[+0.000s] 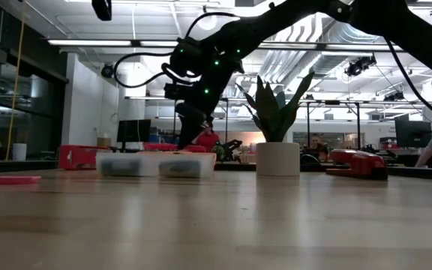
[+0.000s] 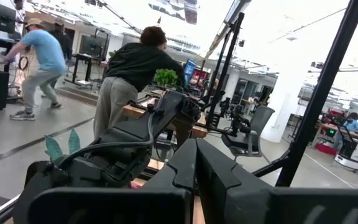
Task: Pack school essentials
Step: Put the orange pen into the orange supply box, then put the blue pen into the orange supply box
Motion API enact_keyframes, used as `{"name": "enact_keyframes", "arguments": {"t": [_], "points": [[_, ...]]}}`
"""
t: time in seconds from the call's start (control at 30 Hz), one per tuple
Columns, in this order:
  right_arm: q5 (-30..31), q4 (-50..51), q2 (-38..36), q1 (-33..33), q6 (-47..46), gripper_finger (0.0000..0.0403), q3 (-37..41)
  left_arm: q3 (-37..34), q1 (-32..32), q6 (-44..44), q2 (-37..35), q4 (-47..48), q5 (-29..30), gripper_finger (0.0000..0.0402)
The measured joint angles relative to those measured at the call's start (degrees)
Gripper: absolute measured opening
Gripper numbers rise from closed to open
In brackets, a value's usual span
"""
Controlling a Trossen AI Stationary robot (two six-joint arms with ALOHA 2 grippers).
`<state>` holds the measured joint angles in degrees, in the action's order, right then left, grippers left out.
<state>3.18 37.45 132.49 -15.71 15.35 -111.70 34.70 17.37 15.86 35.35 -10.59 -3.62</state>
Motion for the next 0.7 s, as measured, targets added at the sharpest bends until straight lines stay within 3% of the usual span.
{"name": "enact_keyframes", "arguments": {"t": [0.4, 0.6, 0.7], "points": [[-1.01, 0.77, -0.44, 0.06, 1.56, 0.0069, 0.00, 0.00, 0.01, 0.00, -0.01, 0.00, -0.02, 0.0000], [-13.56, 10.13, -4.86, -0.09, 2.77, 0.0069, 0.00, 0.00, -0.01, 0.00, -0.01, 0.00, -0.23, 0.0000], [-16.88, 17.32, -6.43, 0.22, 2.77, 0.0069, 0.00, 0.00, -0.01, 0.00, -0.01, 0.02, -0.24, 0.0000]]}}
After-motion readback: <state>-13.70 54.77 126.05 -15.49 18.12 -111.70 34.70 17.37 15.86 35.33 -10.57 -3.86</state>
